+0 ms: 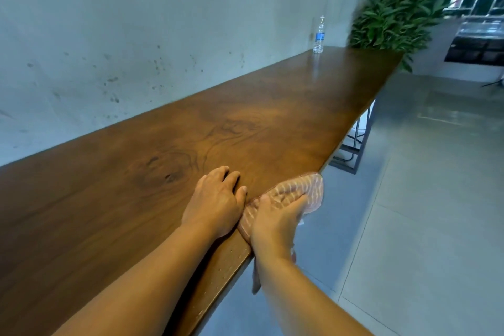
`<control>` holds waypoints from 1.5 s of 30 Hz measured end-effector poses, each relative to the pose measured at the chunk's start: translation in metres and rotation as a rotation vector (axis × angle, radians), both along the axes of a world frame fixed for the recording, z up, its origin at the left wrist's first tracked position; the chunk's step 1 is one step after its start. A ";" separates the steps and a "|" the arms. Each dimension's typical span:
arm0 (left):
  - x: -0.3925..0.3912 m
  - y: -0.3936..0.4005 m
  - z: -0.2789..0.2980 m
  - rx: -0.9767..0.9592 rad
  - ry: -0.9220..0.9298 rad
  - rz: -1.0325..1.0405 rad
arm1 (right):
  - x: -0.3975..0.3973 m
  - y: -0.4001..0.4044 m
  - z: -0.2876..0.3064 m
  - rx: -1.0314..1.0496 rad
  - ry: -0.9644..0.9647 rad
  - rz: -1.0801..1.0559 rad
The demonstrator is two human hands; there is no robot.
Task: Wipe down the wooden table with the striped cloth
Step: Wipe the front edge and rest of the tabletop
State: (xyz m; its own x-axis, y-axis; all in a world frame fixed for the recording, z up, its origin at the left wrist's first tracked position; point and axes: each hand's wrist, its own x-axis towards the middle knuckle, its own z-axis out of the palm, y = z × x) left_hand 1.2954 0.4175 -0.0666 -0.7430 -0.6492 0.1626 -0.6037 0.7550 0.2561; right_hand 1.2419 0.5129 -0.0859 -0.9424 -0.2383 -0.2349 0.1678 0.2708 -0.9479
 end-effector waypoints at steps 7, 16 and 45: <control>0.022 0.003 0.004 0.092 0.073 -0.029 | 0.010 0.001 -0.004 0.008 -0.037 0.023; 0.115 0.017 0.014 0.080 -0.060 -0.018 | -0.094 -0.014 0.017 0.047 -0.038 -0.061; 0.183 0.066 0.017 0.097 -0.123 0.238 | 0.069 0.030 0.004 -0.011 -0.026 0.260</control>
